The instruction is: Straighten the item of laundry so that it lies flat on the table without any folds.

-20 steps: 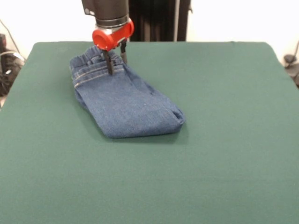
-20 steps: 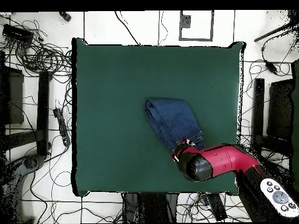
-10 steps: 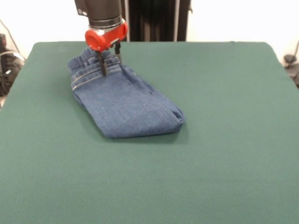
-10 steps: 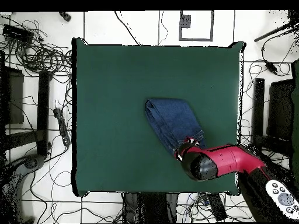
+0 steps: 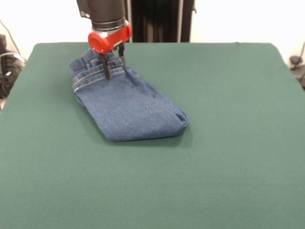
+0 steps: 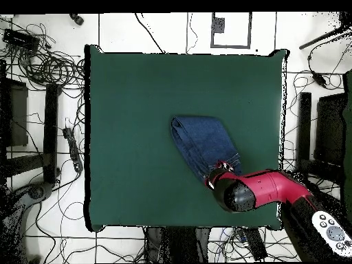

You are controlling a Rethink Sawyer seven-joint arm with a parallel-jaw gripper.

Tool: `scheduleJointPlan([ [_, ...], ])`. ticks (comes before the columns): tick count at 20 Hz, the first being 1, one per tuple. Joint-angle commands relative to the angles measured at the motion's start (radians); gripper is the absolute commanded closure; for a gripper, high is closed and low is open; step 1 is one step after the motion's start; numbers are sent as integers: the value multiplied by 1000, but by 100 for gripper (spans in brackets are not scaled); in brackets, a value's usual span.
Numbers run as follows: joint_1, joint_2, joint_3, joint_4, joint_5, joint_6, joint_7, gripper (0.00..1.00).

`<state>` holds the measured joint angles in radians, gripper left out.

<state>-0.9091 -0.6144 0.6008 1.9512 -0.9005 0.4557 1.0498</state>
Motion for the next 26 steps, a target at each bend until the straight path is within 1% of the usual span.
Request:
scheduleJointPlan([
  [1,61,6,69,-50,-65,67,-153,0],
  [5,77,1,59,-42,-54,55,-107,0],
  [6,81,-2,52,-43,-52,50,-92,100],
  [10,94,-8,38,-43,-49,47,-65,100],
  [19,87,-5,43,-43,-46,50,-76,100],
  [26,127,-42,47,-30,-20,75,-50,100],
])
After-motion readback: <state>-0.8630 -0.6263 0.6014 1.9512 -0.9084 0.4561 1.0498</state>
